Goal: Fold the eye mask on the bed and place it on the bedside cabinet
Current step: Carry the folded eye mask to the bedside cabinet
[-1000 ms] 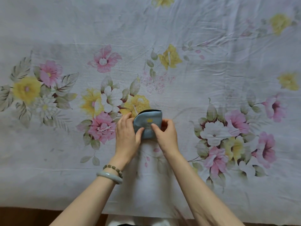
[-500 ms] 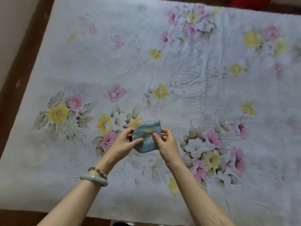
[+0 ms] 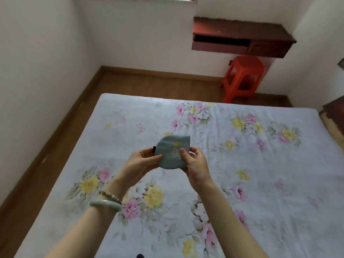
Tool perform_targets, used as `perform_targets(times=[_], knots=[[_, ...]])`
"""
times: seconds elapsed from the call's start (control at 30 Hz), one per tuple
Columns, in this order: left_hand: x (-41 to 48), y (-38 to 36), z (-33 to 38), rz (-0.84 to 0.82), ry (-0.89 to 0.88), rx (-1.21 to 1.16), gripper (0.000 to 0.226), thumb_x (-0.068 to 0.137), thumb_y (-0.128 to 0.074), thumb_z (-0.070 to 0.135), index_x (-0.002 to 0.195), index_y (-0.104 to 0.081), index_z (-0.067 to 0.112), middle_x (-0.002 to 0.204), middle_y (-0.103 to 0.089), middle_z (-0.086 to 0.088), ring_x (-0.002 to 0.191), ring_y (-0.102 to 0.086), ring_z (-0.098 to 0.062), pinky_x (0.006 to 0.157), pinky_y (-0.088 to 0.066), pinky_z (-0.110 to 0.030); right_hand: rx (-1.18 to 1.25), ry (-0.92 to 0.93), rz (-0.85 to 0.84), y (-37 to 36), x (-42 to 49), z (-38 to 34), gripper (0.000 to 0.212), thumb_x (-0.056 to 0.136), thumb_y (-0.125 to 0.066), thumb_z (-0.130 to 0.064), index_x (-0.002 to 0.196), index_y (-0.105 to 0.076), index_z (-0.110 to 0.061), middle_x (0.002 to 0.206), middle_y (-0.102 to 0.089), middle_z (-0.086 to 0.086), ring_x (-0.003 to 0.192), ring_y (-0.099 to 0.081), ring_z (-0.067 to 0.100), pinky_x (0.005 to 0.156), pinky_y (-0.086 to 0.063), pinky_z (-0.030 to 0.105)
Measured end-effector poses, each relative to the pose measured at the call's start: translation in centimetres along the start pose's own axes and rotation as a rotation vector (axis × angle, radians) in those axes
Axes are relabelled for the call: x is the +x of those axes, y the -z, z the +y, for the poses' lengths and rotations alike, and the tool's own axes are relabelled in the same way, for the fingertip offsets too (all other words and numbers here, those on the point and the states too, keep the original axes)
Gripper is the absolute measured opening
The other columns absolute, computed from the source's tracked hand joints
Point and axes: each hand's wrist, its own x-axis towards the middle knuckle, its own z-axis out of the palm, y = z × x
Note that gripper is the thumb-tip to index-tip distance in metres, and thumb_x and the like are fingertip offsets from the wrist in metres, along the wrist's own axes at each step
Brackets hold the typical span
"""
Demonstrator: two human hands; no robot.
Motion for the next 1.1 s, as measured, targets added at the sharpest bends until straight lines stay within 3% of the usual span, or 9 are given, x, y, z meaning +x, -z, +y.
perform_targets(times=[0.27, 0.47, 0.63, 0.8, 0.97, 1.03, 1.1], knots=[[-2.3, -3.7, 6.5, -0.167, 0.015, -0.05, 0.02, 0.089, -0.057, 0.009, 0.105, -0.066, 0.002, 0.1, -0.075, -0.011, 0.094, -0.07, -0.025, 0.073, -0.057, -0.026, -0.034, 0.12, 0.009, -0.5, -6.3, -7.5, 0.035, 0.087, -0.061, -0.009, 0.118, -0.045, -0.006, 0.116, -0.057, 0.018, 0.095, -0.063, 0.023, 0.069, -0.059, 0.031], [-4.8, -6.6, 7.4, -0.34, 0.076, -0.053, 0.037, 0.077, -0.064, 0.017, 0.107, -0.063, -0.004, 0.097, -0.075, -0.014, 0.09, -0.071, -0.025, 0.07, -0.057, -0.026, -0.034, 0.251, 0.115, 1.0, -13.8, -8.6, 0.038, 0.082, -0.064, -0.004, 0.115, -0.046, -0.008, 0.111, -0.06, 0.018, 0.096, -0.064, 0.027, 0.076, -0.058, 0.032], [-8.1, -11.2, 6.6, -0.559, 0.132, 0.041, 0.033, 0.075, -0.064, 0.013, 0.104, -0.065, -0.002, 0.097, -0.075, -0.014, 0.09, -0.072, -0.025, 0.069, -0.057, -0.025, 0.058, 0.36, 0.311, 3.5, -21.5, -7.9, 0.033, 0.082, -0.064, 0.0, 0.111, -0.05, -0.007, 0.105, -0.062, 0.016, 0.09, -0.065, 0.024, 0.073, -0.059, 0.03], [-12.8, -18.7, 3.5, -0.764, 0.214, 0.131, 0.014, 0.088, -0.055, 0.004, 0.097, -0.065, 0.0, 0.086, -0.077, -0.01, 0.08, -0.073, -0.021, 0.063, -0.057, -0.023, 0.109, 0.459, 0.579, 7.8, -30.5, -6.8, 0.031, 0.081, -0.065, 0.0, 0.109, -0.052, -0.007, 0.1, -0.064, 0.014, 0.085, -0.066, 0.022, 0.065, -0.058, 0.027], [-19.2, -26.6, -0.8, -1.003, 0.3, 0.204, 0.014, 0.089, -0.054, 0.003, 0.097, -0.065, -0.001, 0.088, -0.076, -0.011, 0.083, -0.073, -0.021, 0.066, -0.058, -0.024, 0.159, 0.517, 0.853, 12.6, -40.2, -5.2, 0.03, 0.078, -0.067, 0.0, 0.103, -0.055, -0.01, 0.095, -0.066, 0.01, 0.08, -0.068, 0.019, 0.061, -0.056, 0.024], [-21.9, -29.5, -2.6, -1.077, 0.333, 0.231, 0.015, 0.09, -0.053, 0.003, 0.098, -0.064, -0.003, 0.088, -0.076, -0.011, 0.084, -0.073, -0.022, 0.067, -0.058, -0.025, 0.17, 0.526, 0.951, 14.5, -43.7, -4.3, 0.03, 0.077, -0.069, -0.002, 0.103, -0.056, -0.012, 0.096, -0.066, 0.01, 0.084, -0.068, 0.021, 0.063, -0.057, 0.026], [-24.4, -32.1, -4.4, -1.149, 0.369, 0.265, 0.016, 0.091, -0.053, 0.003, 0.099, -0.064, -0.004, 0.089, -0.076, -0.012, 0.086, -0.073, -0.022, 0.069, -0.058, -0.025, 0.191, 0.535, 1.022, 16.4, -46.9, -3.3, 0.036, 0.076, -0.07, -0.003, 0.109, -0.055, -0.01, 0.102, -0.066, 0.014, 0.093, -0.067, 0.026, 0.077, -0.057, 0.036]])
